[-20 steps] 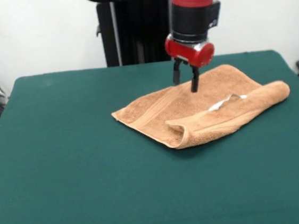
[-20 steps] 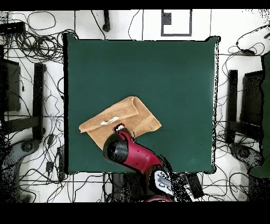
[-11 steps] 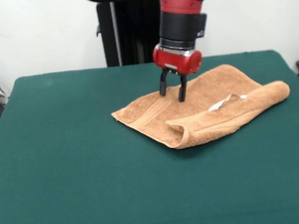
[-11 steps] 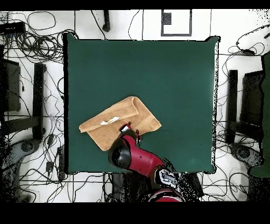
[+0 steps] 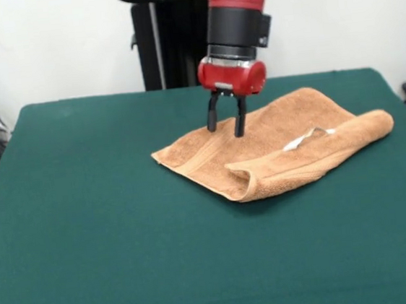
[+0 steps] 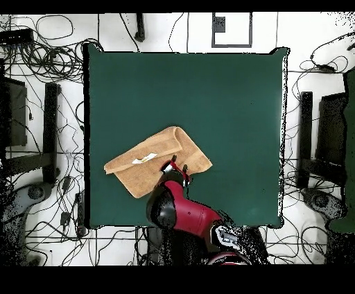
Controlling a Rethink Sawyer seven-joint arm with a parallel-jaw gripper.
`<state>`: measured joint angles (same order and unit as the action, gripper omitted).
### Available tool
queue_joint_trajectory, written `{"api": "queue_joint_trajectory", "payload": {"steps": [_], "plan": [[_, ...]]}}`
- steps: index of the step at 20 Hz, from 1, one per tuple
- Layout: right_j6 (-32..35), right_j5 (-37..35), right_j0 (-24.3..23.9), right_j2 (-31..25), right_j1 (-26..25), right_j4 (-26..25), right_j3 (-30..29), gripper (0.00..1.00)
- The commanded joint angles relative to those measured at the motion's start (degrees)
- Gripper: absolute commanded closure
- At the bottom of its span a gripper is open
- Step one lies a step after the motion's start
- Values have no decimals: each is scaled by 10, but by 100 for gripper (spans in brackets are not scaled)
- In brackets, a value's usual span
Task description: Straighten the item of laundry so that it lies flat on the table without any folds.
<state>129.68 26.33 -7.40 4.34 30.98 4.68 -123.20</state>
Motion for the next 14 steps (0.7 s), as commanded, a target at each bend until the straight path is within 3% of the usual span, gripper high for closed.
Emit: {"api": "queue_joint_trajectory", "payload": {"steps": [1,8,14], "plan": [[118,49,-15,-74,-64,-21,52,0],[144,144,10,-81,-120,6,103,0],[135,236,88,-55,-112,86,97,0]]}}
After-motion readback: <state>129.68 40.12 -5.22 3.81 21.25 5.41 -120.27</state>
